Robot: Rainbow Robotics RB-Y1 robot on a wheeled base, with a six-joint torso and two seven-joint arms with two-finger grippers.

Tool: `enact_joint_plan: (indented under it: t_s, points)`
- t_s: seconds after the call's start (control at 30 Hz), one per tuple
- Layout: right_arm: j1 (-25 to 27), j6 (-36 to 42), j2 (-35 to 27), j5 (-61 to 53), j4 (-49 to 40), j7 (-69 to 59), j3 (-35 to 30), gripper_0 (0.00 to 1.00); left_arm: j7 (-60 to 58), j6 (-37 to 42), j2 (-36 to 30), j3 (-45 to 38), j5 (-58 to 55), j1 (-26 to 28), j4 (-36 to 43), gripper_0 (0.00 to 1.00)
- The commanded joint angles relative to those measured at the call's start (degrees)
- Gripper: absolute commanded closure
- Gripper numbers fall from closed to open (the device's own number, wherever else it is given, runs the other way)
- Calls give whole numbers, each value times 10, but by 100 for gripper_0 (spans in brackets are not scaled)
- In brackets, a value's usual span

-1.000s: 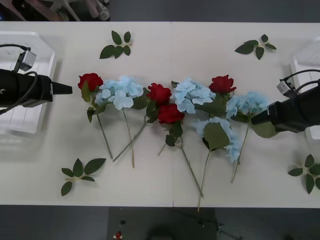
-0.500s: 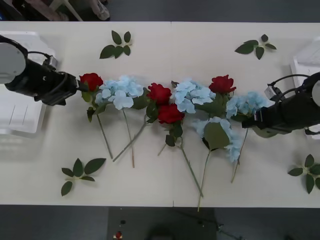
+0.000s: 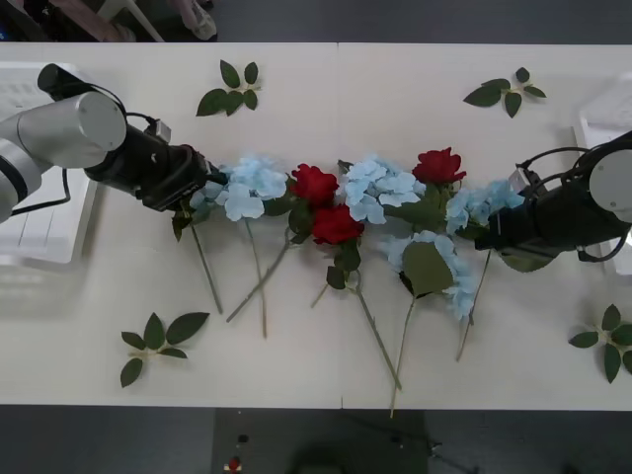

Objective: Put the red flowers into the right box and the blue flowers into the left box

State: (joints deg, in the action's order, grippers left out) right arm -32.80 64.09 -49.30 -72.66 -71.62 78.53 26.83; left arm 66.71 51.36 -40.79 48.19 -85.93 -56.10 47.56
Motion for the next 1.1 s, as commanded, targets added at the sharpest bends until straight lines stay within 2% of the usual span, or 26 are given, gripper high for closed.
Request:
enact_joint_plan:
  t_s: [0.03,0.2,0.23,0.27,0.3,0.33,0.37,0.4,0.47,0.6,0.63,0.7,0.77,0.97,1.1]
  points:
    - [-13,-3,-1,6,-6,-25,1,58,2,0,16,2,53,-11,-23,0]
    - [-14,-20,-1,11,-7,-25,14,58,1,-2,22,2,120,-13,-26,0]
    - [-14,-24,-1,11,-6,-25,16,57,1,-1,23,2,130,-14,-26,6]
    - [-14,-27,0,13,-6,-25,18,53,2,-2,23,2,134,-14,-26,14]
    - [-14,-33,0,16,-7,-24,22,46,1,-2,23,2,143,-14,-25,36]
    - [-14,-39,0,16,-6,-24,24,43,1,-1,23,2,152,-14,-24,64]
    - [-14,-41,0,17,-6,-24,26,43,1,-1,22,2,155,-14,-23,79]
    - [-14,-47,0,20,-6,-24,31,43,2,-1,23,2,159,-14,-22,89]
    - [-15,-59,0,24,-5,-26,43,43,3,-2,23,2,162,-14,-19,98]
    - [-30,-82,2,24,20,-27,77,43,6,-2,23,2,169,-14,-12,100]
    - [-33,-84,3,22,24,-27,82,48,6,-1,23,2,170,-14,-12,100]
    - [-46,-91,4,8,43,-28,97,83,6,-2,24,2,175,-14,-11,100]
    - [-48,-92,8,1,51,-27,98,100,7,-2,24,2,178,-14,-11,100]
    - [-48,-100,10,7,52,-26,98,100,8,-13,19,2,190,-14,-1,100]
    - [-52,-101,10,8,52,-23,98,100,11,-35,-19,2,197,-16,53,100]
